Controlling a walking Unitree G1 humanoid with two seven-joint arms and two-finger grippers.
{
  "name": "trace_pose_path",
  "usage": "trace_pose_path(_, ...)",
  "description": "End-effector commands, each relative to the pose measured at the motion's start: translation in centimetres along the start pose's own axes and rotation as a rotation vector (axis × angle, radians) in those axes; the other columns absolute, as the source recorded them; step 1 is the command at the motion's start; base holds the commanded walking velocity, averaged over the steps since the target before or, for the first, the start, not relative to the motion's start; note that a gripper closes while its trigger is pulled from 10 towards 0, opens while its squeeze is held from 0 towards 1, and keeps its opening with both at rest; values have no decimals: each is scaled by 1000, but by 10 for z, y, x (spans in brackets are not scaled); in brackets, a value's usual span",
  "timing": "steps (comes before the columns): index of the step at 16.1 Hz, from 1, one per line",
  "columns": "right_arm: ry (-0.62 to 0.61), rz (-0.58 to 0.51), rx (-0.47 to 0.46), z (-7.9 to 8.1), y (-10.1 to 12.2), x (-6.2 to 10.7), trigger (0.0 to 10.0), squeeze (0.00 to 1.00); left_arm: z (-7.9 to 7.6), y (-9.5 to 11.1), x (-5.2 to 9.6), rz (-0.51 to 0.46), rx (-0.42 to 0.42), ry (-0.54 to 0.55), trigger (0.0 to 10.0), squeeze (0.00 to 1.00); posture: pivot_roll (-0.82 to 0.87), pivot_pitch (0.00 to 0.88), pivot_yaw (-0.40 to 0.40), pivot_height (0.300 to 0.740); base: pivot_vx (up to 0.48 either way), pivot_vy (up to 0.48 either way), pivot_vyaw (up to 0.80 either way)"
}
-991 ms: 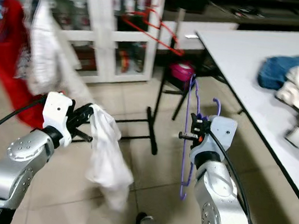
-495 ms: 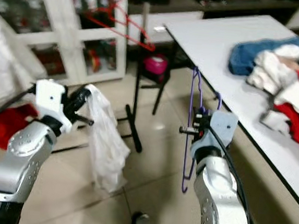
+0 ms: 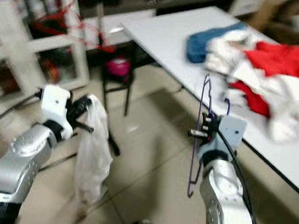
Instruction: Hang hanger
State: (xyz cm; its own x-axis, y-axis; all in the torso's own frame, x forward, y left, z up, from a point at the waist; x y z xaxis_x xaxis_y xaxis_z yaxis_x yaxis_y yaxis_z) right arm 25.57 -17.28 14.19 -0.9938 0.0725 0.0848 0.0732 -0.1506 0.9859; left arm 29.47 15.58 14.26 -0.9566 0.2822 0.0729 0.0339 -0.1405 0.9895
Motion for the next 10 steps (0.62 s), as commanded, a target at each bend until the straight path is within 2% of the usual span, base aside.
trace_pose_path(1,4,6,7,2,-1,1,10000,0,11,3,0,10,-62,70,10000,0,-119,45,-12,740,0,0,-781)
trace_pose_path(2,-6,-4,50,1,0,0,10000,0,10,2,0,16,-65,52,10000,0,-119,45,-12,740,0,0,-781)
trace_pose_path(4,12,-29,10,2,2,0,10000,0,9,5,0,-20,57,51,10000,0,-119,44,-10,740,0,0,-800)
trace_pose_path(6,3,-28,19,0,1,-1,10000,0,13,14,-1,-140,62,114,10000,0,-119,44,-7,740,0,0,-800)
trace_pose_path(7,3,-30,11,1,1,-1,10000,0,14,13,-2,-132,60,151,10000,0,-120,44,-6,740,0,0,-800)
trace_pose_path(8,3,-33,7,1,2,-1,10000,0,13,13,-3,-133,48,131,10000,0,-120,44,-6,740,0,0,-800)
trace_pose_path(9,7,-49,-50,3,4,0,10000,0,14,13,-2,-119,25,128,10000,0,-120,44,-6,740,0,0,-800)
trace_pose_path(10,4,-56,-60,3,6,1,10000,0,17,10,-1,-85,14,157,10000,0,-120,44,-6,740,0,0,-800)
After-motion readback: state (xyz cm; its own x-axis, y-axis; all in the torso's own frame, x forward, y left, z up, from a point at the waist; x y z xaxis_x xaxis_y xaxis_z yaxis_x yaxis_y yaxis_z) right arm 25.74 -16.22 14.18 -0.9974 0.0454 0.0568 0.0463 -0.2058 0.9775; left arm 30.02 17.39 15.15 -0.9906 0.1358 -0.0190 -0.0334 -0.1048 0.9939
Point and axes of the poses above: a point about 5 cm out from each wrist's last joint towards the gripper, its own x axis pointing back from the gripper into the wrist, its own y axis along the axis of the wrist's last joint, z = x × y, the point moved 1 cm from there along -x, pointing out of the wrist towards the gripper, and after that the axes turned 2 degrees about -x, right-handed, at the moved point
